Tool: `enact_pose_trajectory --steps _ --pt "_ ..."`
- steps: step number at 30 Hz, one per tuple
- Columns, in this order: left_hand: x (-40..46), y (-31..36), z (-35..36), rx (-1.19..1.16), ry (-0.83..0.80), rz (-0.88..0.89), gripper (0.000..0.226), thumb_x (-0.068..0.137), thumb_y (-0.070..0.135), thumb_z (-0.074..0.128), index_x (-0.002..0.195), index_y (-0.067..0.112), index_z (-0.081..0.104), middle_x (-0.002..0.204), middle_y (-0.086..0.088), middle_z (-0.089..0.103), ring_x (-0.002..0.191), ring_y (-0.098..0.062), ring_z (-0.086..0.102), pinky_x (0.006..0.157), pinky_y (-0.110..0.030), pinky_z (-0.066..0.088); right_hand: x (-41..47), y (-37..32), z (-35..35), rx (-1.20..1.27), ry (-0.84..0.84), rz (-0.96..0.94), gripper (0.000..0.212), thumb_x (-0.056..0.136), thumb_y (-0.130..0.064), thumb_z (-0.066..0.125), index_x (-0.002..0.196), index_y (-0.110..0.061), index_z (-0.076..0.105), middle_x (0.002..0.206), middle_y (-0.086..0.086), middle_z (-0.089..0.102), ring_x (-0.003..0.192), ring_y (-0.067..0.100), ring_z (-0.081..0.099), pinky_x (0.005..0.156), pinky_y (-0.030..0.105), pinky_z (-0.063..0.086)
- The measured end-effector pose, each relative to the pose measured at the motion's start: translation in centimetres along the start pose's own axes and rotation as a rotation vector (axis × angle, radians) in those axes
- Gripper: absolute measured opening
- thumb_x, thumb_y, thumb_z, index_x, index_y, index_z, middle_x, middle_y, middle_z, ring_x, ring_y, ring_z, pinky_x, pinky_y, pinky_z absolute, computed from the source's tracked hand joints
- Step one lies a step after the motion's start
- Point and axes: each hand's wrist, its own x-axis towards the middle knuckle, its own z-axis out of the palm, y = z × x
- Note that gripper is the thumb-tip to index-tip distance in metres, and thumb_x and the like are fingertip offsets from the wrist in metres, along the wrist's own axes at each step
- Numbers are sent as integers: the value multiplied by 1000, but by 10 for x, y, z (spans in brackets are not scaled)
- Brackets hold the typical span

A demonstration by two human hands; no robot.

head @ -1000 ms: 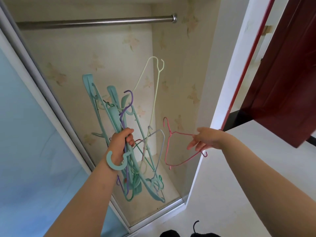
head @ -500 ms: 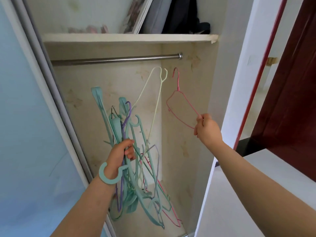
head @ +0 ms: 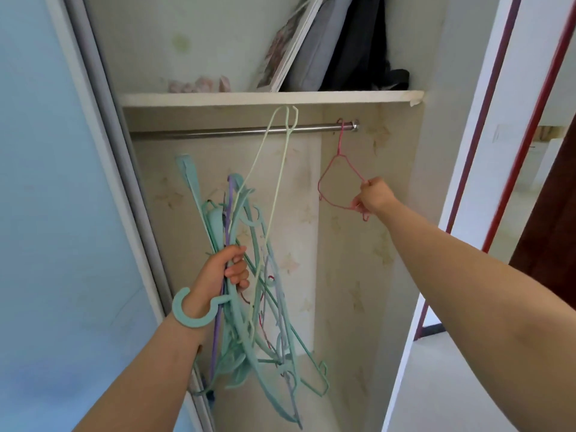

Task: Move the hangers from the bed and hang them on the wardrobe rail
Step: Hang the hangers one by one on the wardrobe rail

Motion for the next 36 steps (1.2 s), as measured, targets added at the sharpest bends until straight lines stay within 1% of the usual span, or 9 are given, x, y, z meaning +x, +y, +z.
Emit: enact_pose_trajectory --steps 4,7,10,12,14,19,23,28,36 --pt "-7 1 -3 33 -8 -10 39 82 22 47 43 20 45 30 6 27 27 -9 30 39 -17 39 -4 20 3 58 -149 162 24 102 -11 23 116 -4 41 75 8 72 51 11 65 47 22 33" --pt "-13 -1 -5 49 -24 -22 37 82 21 46 45 19 44 30 6 28 27 -9 31 41 -16 38 -6 39 8 110 87 124 22 96 -10 42 116 -3 48 123 20 59 108 30 60 76 30 48" --pt "-20 -4 -7 94 -54 -16 32 78 21 53 47 19 45 31 7 25 28 -9 31 42 -17 38 -31 59 23 -22 374 -120 49 91 -10 50 137 0 35 139 18 41 129 31 40 106 34 31" --pt "-25 -6 -6 134 -108 -14 29 70 25 66 48 20 47 37 5 16 29 -8 33 44 -18 39 -58 79 41 -140 544 -378 46 87 -7 51 132 -3 43 131 17 46 123 31 44 102 39 35" --pt "-31 -8 -5 155 -162 -21 32 66 25 76 50 20 48 43 2 13 30 -8 35 46 -19 41 -85 103 65 -155 444 -504 30 87 -8 50 118 -6 53 112 14 56 104 32 55 85 35 42" --pt "-41 -10 4 151 -217 -41 38 63 23 82 53 19 46 39 3 18 31 -9 34 45 -20 40 -132 133 133 -13 -585 70 34 91 -20 56 124 -14 47 114 11 64 92 19 58 72 26 44" --pt "-51 -9 9 134 -254 -30 35 70 21 78 56 17 46 38 3 21 31 -8 36 45 -21 44 -146 134 160 2 -975 233 68 84 -22 65 140 -23 26 126 9 55 116 23 52 87 32 38" --pt "-58 -9 8 171 -223 -18 36 62 25 83 54 18 49 36 5 24 30 -8 37 45 -21 45 -155 133 175 -54 -812 20 14 97 -8 44 108 -3 50 88 6 57 73 20 59 76 34 54" --pt "-60 -13 -4 194 -167 -104 30 79 18 60 52 19 47 34 7 34 30 -8 35 42 -20 43 -144 129 158 -197 -475 -145 37 96 -45 42 71 -19 43 69 4 59 67 25 61 55 28 38"
